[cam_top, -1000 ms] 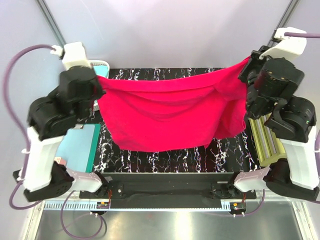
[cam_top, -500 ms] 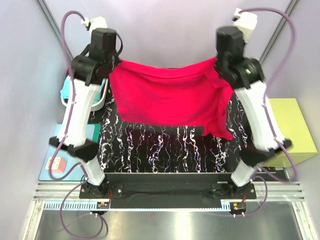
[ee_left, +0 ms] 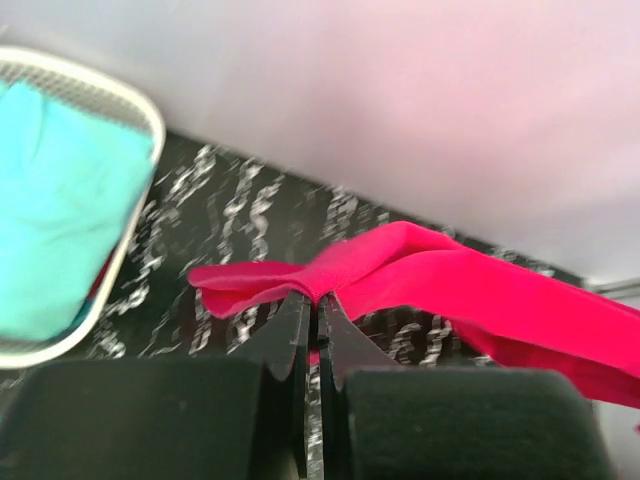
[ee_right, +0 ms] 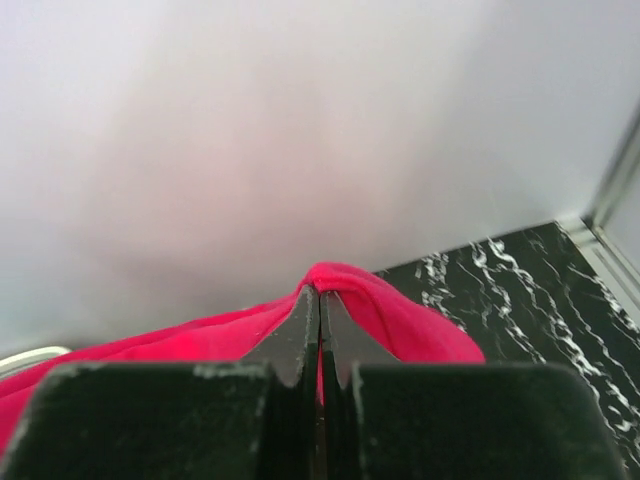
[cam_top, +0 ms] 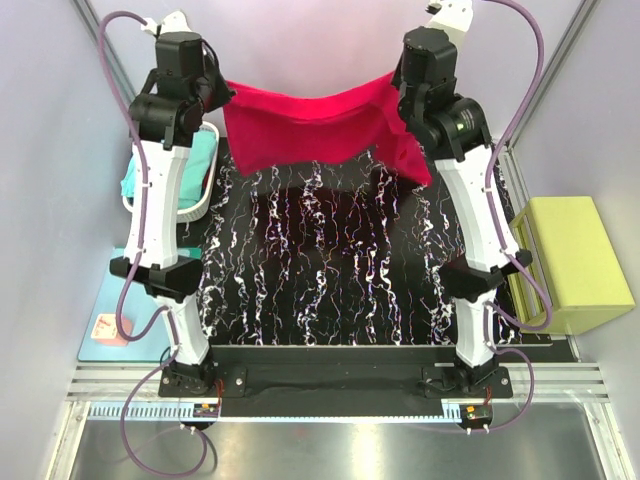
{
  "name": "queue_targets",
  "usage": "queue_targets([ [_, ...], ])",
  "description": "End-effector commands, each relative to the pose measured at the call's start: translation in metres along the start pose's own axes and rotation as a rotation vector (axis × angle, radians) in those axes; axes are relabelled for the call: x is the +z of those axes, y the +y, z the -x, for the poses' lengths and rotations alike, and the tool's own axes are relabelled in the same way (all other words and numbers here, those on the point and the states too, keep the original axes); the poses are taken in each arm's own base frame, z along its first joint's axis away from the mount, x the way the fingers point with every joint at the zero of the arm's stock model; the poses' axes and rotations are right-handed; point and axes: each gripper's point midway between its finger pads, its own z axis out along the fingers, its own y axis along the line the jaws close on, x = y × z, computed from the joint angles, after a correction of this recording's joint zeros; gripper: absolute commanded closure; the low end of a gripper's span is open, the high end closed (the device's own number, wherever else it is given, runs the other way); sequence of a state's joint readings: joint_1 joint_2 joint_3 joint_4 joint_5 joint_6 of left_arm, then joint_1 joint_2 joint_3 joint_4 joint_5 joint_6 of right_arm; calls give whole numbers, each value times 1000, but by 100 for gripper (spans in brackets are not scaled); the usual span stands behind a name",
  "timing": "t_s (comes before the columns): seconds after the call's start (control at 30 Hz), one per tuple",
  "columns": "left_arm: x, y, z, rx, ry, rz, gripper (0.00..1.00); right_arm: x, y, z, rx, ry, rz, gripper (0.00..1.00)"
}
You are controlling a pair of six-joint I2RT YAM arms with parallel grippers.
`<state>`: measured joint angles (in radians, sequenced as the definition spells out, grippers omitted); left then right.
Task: Fold and stack the t-shirts
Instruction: Flatten out the tshirt
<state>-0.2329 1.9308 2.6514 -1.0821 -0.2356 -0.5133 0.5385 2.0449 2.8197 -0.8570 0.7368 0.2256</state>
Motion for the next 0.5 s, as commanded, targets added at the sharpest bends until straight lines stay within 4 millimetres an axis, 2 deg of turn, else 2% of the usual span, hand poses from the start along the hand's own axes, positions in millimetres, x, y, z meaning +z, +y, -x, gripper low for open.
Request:
queue_targets([
  [0.0, -65, -35, 60, -48, -183, -179, 100, -49, 5, 70, 87, -168, 38, 100],
  [0.1, -48, -33, 47, -30, -140, -168, 100, -37, -1, 53, 37, -140, -22, 100],
  [0.13, -29, -31, 30, -17, -91, -148, 100, -29, -1, 37, 10, -109, -42, 100],
  [0.2, -5, -29, 7, 1, -21, -131, 100, -17, -10, 14, -29, -63, -94, 100],
  [0.23, 10, -22, -10, 22, 21, -97, 100, -9, -16, -8, -56, -20, -128, 100],
  [0.3, 23, -14, -29, 65, 47, -51, 100, 3, -25, -34, -66, 22, -147, 100],
  [0.33, 41, -3, -55, 97, 90, -17, 100, 9, -37, -62, -64, 61, -170, 100],
  [0.37, 45, 2, -64, 105, 92, -2, 100, 10, -41, -74, -54, 75, -164, 100],
  [0.4, 37, 7, -63, 104, 73, 5, 100, 12, -46, -88, -52, 89, -163, 100],
  [0.43, 49, 20, -87, 111, 106, 31, 100, 10, -57, -113, -50, 114, -175, 100],
  [0.47, 49, 24, -94, 112, 116, 38, 100, 10, -61, -126, -55, 136, -178, 100],
])
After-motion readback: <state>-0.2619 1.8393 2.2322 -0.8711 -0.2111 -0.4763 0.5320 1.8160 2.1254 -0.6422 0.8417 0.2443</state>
